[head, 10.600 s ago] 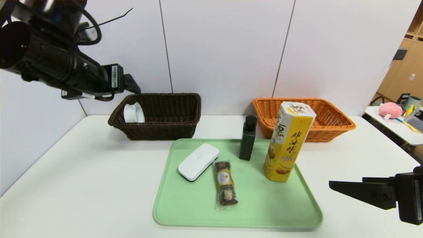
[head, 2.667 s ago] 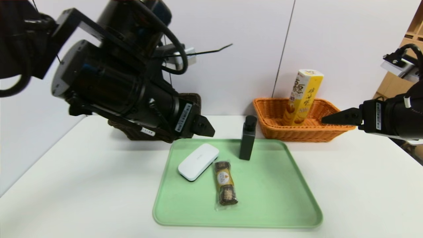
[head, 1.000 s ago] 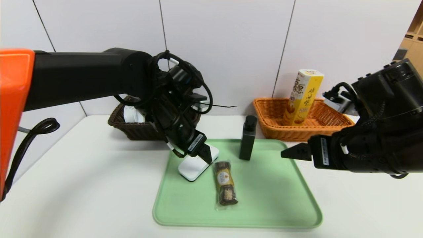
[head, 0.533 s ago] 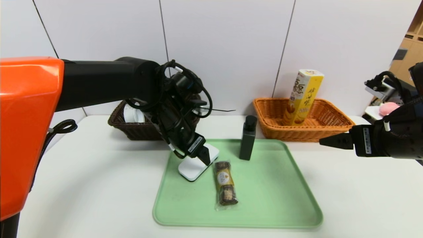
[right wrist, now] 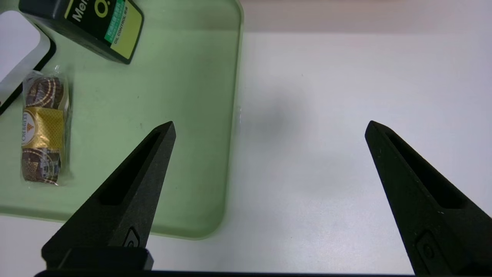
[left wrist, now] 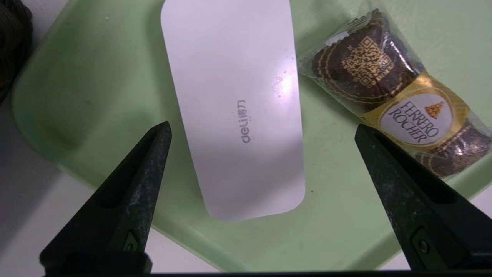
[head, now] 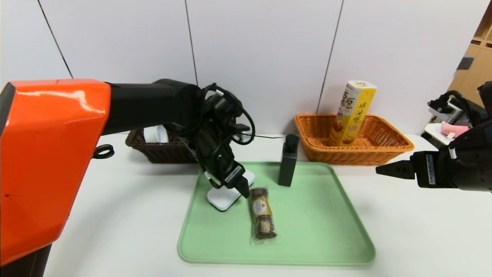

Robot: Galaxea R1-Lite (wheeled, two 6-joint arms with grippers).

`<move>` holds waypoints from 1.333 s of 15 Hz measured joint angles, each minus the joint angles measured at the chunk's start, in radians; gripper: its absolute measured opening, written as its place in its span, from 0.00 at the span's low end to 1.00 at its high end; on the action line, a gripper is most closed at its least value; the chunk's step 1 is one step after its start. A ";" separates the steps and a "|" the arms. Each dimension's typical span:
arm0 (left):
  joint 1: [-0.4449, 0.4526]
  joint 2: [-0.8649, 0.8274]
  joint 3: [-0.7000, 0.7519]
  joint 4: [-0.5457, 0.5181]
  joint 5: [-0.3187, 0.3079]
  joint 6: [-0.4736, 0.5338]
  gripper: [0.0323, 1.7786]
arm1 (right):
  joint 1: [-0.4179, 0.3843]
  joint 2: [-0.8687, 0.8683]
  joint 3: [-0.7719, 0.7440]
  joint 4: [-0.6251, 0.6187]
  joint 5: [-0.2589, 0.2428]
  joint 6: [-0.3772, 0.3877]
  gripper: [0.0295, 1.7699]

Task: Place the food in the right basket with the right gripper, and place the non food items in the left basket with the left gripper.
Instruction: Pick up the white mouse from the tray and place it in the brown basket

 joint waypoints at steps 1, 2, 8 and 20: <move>0.001 0.007 0.000 -0.008 0.000 0.000 0.95 | -0.003 0.000 0.007 0.000 0.006 0.000 0.96; 0.000 0.014 0.000 -0.018 0.000 0.001 0.95 | -0.007 0.001 0.011 0.000 0.009 0.000 0.96; 0.001 0.052 -0.004 -0.044 0.001 0.012 0.95 | -0.021 0.005 0.022 -0.001 0.016 -0.001 0.96; 0.006 0.075 -0.005 -0.040 0.000 0.014 0.56 | -0.025 0.013 0.045 -0.003 0.047 0.000 0.96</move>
